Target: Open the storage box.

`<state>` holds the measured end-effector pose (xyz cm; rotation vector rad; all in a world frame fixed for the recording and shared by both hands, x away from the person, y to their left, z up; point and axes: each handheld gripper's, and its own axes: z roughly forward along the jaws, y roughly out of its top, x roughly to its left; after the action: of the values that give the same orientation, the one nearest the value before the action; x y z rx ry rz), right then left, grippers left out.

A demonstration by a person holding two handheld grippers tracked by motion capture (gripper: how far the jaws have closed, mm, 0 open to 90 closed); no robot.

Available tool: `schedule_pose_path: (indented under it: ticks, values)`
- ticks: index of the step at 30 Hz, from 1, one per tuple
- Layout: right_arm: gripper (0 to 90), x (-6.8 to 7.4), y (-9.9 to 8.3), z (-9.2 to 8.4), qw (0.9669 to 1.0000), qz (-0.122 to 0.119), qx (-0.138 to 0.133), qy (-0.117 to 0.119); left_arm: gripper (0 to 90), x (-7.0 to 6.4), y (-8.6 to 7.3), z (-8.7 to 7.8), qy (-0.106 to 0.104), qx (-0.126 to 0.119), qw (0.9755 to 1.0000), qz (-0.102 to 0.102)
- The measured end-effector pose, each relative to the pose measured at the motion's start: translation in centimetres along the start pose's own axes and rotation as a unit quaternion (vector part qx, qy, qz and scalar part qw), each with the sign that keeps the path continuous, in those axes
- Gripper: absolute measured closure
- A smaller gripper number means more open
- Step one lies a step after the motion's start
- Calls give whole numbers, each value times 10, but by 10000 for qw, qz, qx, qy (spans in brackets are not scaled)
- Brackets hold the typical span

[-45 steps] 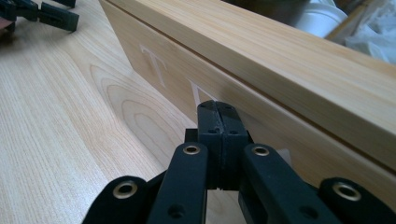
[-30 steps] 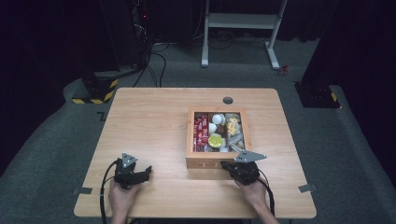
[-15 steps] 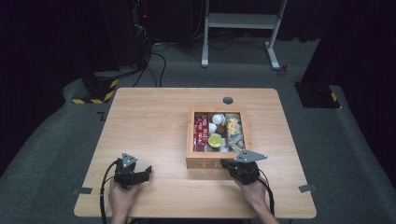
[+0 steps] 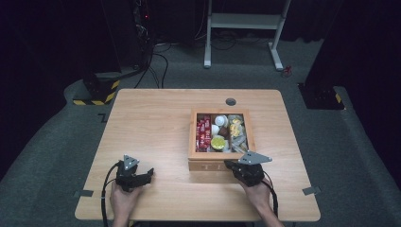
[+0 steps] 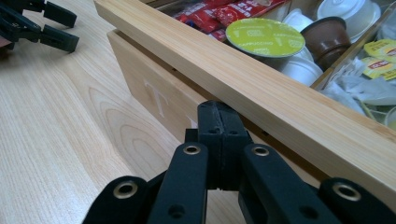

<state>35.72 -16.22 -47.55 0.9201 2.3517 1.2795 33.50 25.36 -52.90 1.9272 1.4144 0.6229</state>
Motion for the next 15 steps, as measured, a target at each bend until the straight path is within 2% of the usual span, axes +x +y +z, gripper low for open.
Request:
schedule_pose_path:
  ticks: [9, 13, 15]
  values:
    - [900, -6, 1, -8, 9999, 94, -35, -97, 195, 0, 0, 0, -4, -1, 10000, 5]
    - [900, -8, 5, -12, 9997, 41, -35, -247, 195, 0, 0, 0, -7, 0, 10000, 15]
    - [900, -12, 5, -14, 9995, 125, -60, -284, 195, 0, 0, 0, -13, -1, 10000, 24]
